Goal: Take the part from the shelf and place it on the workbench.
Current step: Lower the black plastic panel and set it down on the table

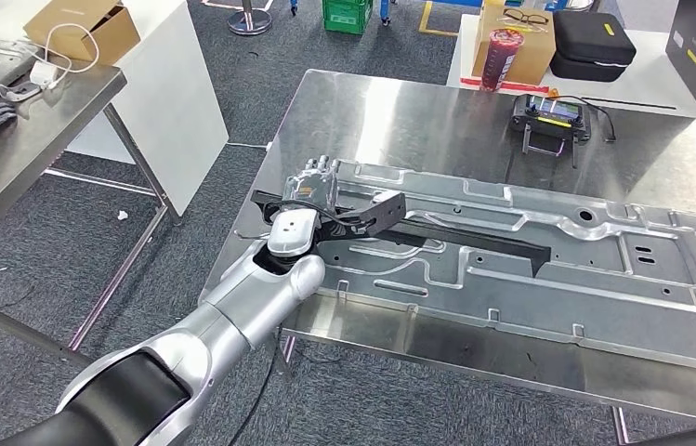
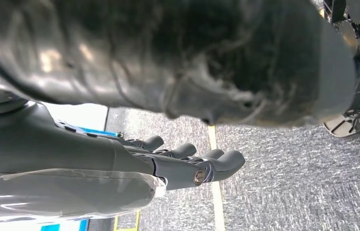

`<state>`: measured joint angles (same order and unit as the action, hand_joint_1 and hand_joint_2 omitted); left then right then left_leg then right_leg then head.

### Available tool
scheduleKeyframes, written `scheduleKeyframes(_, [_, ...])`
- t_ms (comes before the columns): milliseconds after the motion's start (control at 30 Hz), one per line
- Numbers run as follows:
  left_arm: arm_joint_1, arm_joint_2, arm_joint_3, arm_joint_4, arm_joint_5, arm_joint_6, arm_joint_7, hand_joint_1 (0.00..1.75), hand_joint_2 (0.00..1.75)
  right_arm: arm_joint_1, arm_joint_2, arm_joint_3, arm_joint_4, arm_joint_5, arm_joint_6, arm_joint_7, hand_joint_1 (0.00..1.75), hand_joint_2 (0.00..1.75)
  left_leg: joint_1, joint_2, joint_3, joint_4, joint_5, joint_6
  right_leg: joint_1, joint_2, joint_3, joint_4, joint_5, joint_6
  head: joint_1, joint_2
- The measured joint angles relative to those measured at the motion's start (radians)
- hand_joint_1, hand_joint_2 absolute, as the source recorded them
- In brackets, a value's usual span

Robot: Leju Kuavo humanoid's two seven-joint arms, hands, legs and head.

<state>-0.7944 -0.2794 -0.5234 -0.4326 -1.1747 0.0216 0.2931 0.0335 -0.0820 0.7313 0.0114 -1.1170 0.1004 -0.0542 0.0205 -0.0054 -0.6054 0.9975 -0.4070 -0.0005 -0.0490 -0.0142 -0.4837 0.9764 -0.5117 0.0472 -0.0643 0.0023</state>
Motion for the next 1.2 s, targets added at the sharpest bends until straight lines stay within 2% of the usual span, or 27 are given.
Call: scheduleKeyframes(1200, [0.003, 0.002, 0.0, -0.005, -0.001, 0.013, -0.04, 0.0, 0.0, 0.0, 0.0, 0.06, 0.0, -0.039, -0.001, -0.006, 0.0, 0.0, 0.0, 0.0, 0.002, 0.0, 0.0, 0.0, 0.0, 0.0, 0.001, 0.0, 0.0, 0.001, 0.0, 0.0])
